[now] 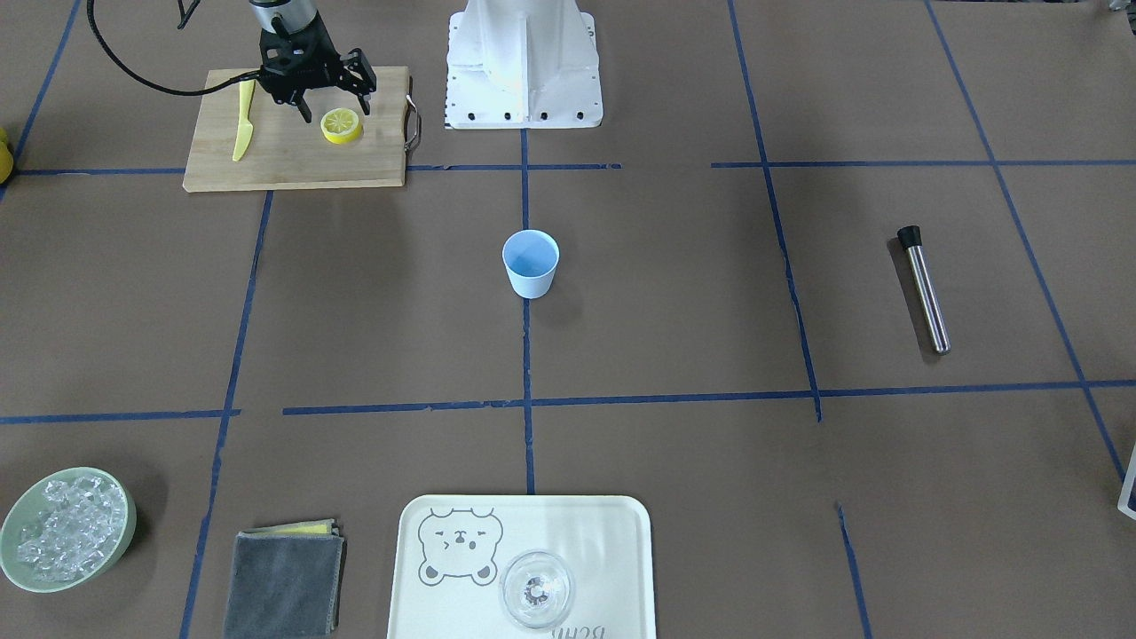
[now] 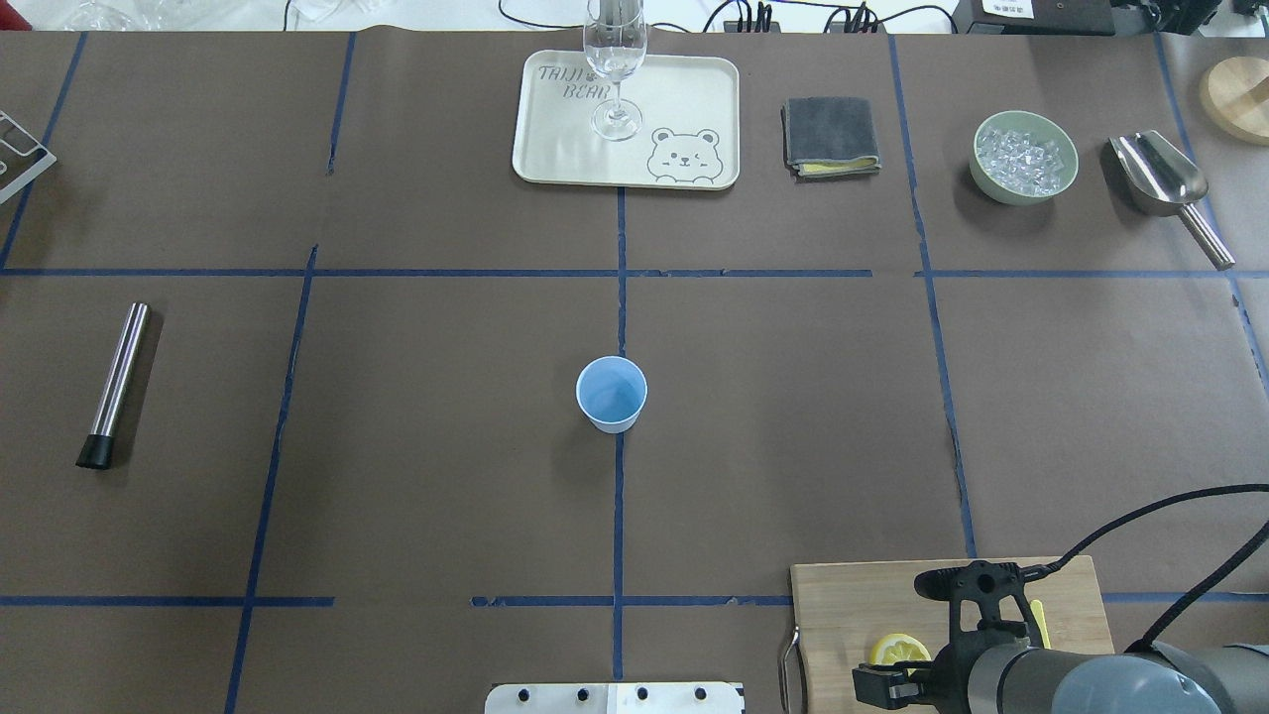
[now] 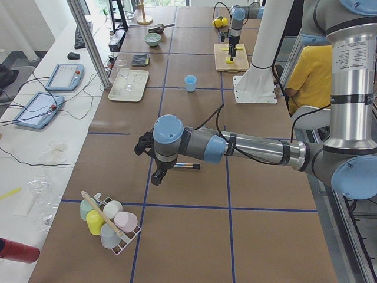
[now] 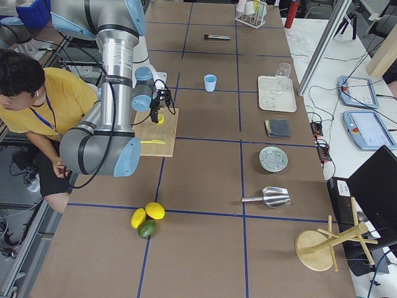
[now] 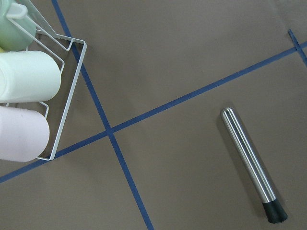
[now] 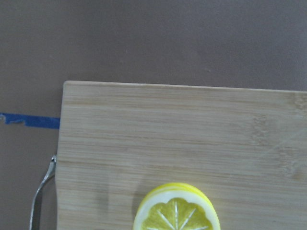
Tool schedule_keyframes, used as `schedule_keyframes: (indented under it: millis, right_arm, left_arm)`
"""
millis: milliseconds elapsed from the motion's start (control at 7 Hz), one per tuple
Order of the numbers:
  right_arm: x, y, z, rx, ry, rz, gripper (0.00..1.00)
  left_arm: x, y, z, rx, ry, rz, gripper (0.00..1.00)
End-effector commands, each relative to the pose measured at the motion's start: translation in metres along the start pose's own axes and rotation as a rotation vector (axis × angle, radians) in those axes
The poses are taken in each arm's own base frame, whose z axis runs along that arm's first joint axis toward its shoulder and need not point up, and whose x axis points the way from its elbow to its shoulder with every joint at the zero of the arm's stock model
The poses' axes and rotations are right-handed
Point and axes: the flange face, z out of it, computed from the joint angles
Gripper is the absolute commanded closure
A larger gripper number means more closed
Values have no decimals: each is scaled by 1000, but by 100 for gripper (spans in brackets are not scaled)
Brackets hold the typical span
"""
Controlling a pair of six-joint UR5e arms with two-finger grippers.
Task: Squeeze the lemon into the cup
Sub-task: 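Lower the right gripper onto the lemon slice on the board and grasp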
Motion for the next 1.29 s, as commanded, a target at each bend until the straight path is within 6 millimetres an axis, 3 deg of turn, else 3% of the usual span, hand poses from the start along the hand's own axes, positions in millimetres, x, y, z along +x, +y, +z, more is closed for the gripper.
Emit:
schedule_keyframes:
  millis: [0,429,1143]
  right_arm:
    - [-6,0,8,0,-2,1,0]
    - [-1,-3,11,4,11,6,4]
    - [4,-4,13,7,24,7,23]
  left_arm:
    - [0,0,0,1,0,1,0]
    - [-1,0,1,-1,2,-1,0]
    - [-2,1,2,-3,2,-2,0]
